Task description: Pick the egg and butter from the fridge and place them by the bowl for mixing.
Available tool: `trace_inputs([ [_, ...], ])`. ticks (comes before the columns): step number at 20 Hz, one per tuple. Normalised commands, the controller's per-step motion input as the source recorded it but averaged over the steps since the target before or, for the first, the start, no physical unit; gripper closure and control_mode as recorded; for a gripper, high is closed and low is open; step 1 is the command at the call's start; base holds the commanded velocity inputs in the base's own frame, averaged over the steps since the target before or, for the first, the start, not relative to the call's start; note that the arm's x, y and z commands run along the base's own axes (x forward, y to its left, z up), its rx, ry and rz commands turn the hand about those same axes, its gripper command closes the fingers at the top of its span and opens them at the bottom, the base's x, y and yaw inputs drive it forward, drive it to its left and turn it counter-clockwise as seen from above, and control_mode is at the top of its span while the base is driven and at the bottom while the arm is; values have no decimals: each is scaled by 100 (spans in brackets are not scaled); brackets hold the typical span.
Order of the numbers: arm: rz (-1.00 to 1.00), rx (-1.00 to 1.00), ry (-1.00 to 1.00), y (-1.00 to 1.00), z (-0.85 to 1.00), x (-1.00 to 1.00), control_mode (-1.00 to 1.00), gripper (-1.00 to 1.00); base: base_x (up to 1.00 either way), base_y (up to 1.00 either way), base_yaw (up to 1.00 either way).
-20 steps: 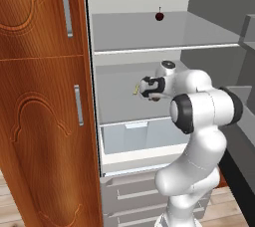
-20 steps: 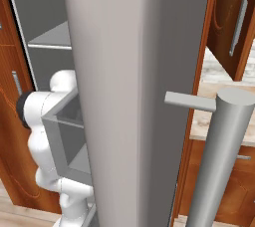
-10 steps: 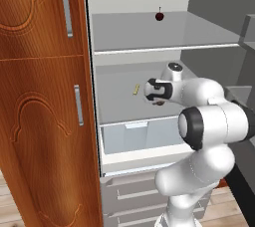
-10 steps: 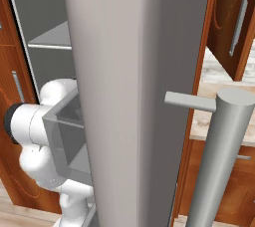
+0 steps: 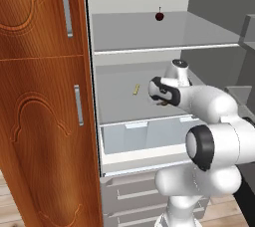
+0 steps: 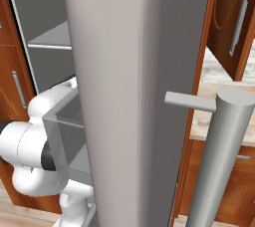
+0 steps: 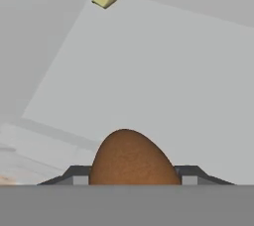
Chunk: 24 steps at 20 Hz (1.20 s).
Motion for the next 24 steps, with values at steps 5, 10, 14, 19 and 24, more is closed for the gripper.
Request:
trace_inputs([
  [5, 6, -5, 3, -4, 17, -42, -100, 100, 0, 0, 0],
  [10, 9, -1, 2, -2, 15, -39, -100, 100, 0, 0, 0],
  [14, 10, 0, 0, -4, 26, -39, -100, 100, 0, 0, 0],
  [19, 2, 0, 0, 0, 36, -31, -100, 100, 0, 0, 0],
  [24, -3, 6, 7, 3, 33, -29, -100, 100, 0, 0, 0],
])
